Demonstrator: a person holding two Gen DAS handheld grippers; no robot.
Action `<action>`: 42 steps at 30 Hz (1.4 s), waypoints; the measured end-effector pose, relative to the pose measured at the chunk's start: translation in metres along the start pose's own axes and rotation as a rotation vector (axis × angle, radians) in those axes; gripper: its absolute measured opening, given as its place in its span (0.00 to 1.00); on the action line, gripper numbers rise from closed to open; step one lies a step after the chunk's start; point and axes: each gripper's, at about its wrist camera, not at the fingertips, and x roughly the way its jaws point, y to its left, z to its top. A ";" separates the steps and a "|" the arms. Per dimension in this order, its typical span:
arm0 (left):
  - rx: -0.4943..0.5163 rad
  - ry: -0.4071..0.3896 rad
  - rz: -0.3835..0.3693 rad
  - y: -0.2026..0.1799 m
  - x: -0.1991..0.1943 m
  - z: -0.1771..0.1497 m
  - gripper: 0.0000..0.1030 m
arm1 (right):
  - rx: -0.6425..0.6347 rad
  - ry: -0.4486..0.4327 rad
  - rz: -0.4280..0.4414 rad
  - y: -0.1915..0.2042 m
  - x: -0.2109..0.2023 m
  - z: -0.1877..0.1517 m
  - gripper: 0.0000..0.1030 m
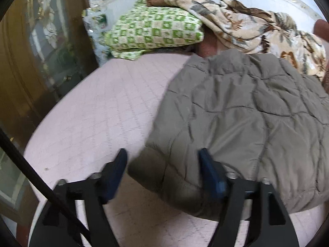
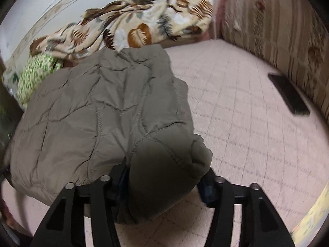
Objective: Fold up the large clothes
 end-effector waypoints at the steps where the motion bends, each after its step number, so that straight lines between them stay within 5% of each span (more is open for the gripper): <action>1: -0.007 -0.001 -0.004 0.003 -0.001 -0.001 0.78 | 0.027 0.006 0.009 -0.005 0.000 0.000 0.69; 11: -0.048 0.006 -0.053 0.025 -0.013 -0.007 0.79 | 0.171 -0.011 0.082 -0.038 -0.029 -0.012 0.70; 16: -0.061 -0.053 -0.025 0.025 -0.027 -0.007 0.79 | 0.100 -0.179 -0.057 -0.037 -0.067 -0.010 0.70; 22: -0.024 -0.226 -0.022 0.000 -0.061 -0.004 0.79 | -0.022 -0.308 -0.003 -0.008 -0.087 -0.009 0.70; 25: 0.064 -0.287 -0.070 -0.030 -0.073 -0.008 0.79 | -0.093 -0.308 0.080 0.015 -0.084 -0.010 0.70; 30: 0.136 -0.227 -0.141 -0.064 -0.062 -0.012 0.79 | -0.065 -0.219 0.191 0.024 -0.055 -0.007 0.70; 42: 0.051 -0.049 -0.195 -0.054 -0.019 -0.009 0.84 | 0.159 -0.039 0.240 -0.011 -0.007 -0.008 0.69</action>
